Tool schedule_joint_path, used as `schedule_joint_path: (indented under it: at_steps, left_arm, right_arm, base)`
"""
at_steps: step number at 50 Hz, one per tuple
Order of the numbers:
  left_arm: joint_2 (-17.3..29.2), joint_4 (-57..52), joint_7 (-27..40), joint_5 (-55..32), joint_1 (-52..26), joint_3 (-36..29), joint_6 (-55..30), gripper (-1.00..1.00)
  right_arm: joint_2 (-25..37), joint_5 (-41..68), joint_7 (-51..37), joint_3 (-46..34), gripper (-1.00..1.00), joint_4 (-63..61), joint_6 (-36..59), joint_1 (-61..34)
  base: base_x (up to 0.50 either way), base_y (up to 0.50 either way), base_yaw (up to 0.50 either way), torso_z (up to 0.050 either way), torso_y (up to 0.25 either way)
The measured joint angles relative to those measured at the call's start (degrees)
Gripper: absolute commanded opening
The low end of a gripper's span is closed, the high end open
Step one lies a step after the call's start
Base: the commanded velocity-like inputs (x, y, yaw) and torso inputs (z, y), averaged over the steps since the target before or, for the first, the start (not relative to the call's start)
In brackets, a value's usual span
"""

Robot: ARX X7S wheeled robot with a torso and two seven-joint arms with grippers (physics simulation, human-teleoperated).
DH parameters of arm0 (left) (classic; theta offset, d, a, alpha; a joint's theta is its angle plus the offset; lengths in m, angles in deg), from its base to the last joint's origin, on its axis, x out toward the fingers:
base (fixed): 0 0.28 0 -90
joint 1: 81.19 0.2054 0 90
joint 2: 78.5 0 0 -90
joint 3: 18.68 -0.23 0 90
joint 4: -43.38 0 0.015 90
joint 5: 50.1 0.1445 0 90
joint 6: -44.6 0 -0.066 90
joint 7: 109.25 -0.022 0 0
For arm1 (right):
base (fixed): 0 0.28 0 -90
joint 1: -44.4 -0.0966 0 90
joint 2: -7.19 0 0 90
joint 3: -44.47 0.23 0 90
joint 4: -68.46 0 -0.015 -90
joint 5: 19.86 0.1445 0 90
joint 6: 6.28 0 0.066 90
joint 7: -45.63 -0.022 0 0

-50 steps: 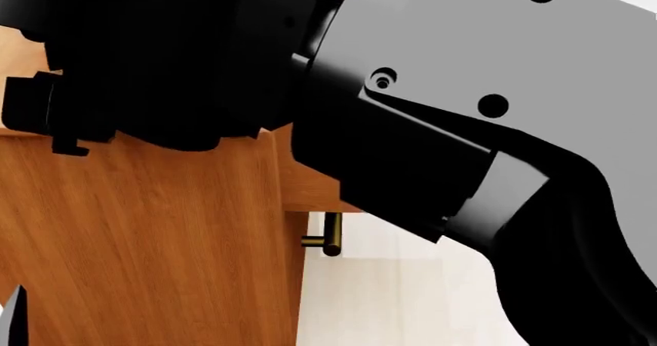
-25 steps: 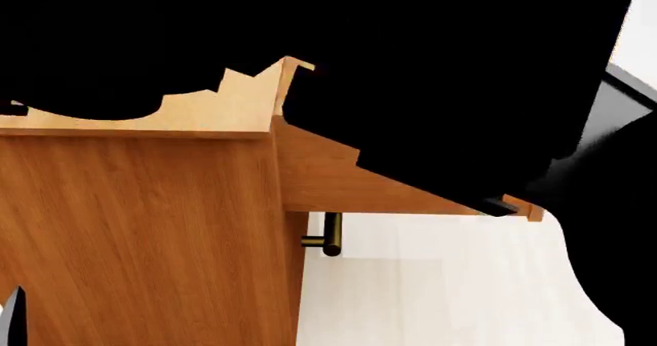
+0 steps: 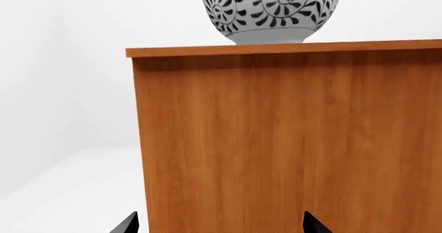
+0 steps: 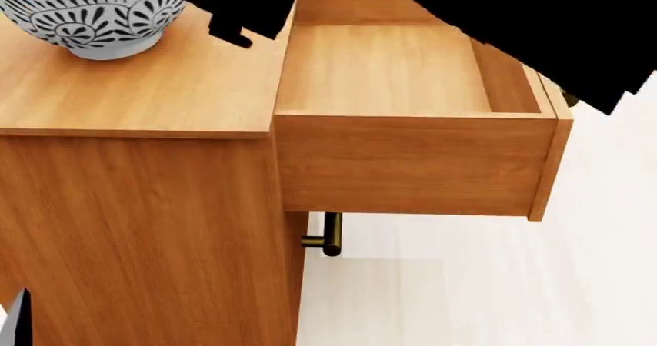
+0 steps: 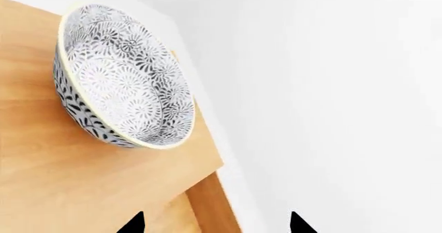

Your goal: Put the bowl on top of the cabinet.

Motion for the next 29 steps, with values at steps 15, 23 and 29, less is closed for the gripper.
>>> schedule_joint_path:
  at_steps: [15, 23, 29]
  left_arm:
    - [-0.1, -0.2, 0.5, 1.7, 0.2, -1.2, -0.1, 1.00]
    - [-0.1, -0.2, 0.7, 2.2, 0.1, -1.6, -0.1, 1.00]
    - [-0.1, -0.2, 0.9, 2.6, 0.1, -1.9, -0.1, 1.00]
  right_arm:
    - [18.4, 9.6, -12.9, 6.2, 1.00, -13.9, 6.6, 3.3]
    - [26.0, 14.2, -17.6, 8.9, 1.00, -19.0, 9.8, 2.9]
    - [30.4, 16.6, -19.9, 10.4, 1.00, -21.6, 11.6, 2.6]
  base:
    - [0.00, 0.00, 0.00, 0.000, 0.000]
    - [0.00, 0.00, 0.00, 0.000, 0.000]
    - [0.00, 0.00, 0.00, 0.000, 0.000]
